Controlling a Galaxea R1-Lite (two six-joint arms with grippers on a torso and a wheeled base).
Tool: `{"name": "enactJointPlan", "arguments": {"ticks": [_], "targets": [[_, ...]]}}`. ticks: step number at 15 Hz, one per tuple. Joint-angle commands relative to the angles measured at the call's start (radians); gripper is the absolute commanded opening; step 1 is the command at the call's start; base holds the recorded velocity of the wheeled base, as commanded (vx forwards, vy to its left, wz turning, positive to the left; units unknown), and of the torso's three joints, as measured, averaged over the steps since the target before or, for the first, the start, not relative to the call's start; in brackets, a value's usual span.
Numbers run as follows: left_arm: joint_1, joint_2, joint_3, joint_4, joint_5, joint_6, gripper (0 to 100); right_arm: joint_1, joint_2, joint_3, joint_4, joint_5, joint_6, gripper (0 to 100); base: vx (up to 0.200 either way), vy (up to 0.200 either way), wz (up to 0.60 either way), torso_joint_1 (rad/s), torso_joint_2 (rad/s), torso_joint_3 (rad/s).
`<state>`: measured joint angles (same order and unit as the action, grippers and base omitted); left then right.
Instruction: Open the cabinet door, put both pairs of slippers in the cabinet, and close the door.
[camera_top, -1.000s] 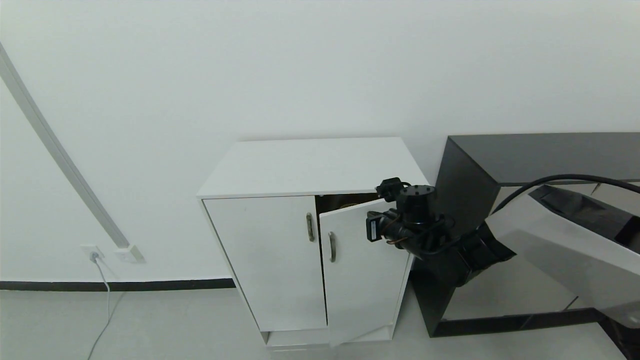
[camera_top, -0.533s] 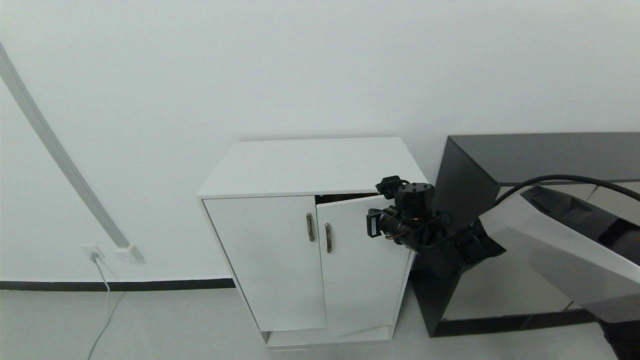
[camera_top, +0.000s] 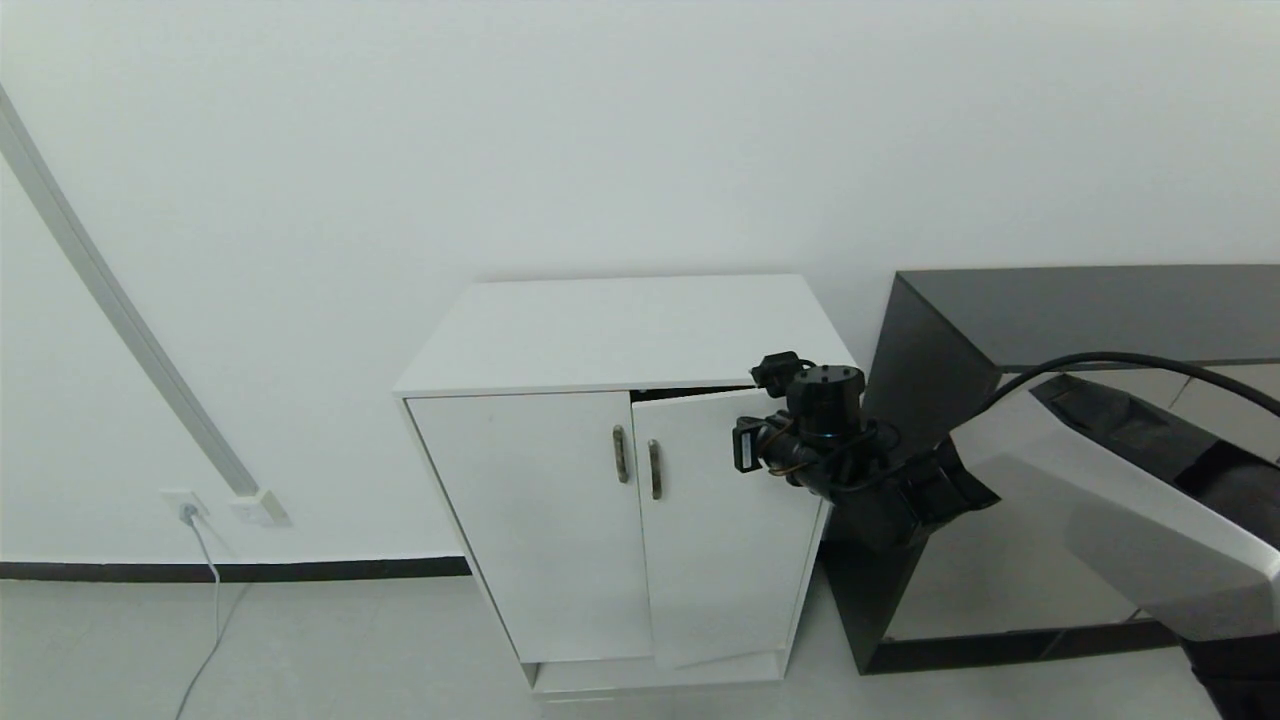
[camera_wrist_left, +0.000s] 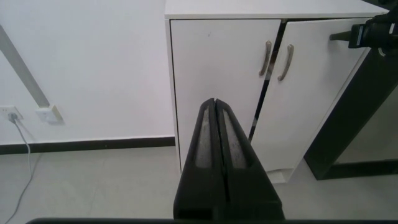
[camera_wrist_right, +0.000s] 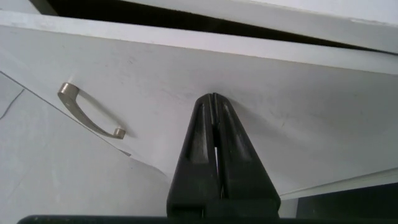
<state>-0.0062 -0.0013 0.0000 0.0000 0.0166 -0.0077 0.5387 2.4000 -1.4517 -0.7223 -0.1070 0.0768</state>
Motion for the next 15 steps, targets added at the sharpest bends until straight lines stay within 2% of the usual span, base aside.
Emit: {"name": "enactJointPlan", "arguments": {"ticks": [1,15], "targets": [[0.000,0.001,0.000,0.000,0.000,-0.002,0,-0.003,0.002,-0.006,0.000,0.000,0.000,0,0.000,0.000,0.00,0.000,0.00,0.000],[0.000,0.001,0.000,0.000,0.000,0.002,0,-0.011,0.039,-0.050,0.001,-0.002,-0.014,0,0.000,0.000,0.00,0.000,0.00,0.000]]}}
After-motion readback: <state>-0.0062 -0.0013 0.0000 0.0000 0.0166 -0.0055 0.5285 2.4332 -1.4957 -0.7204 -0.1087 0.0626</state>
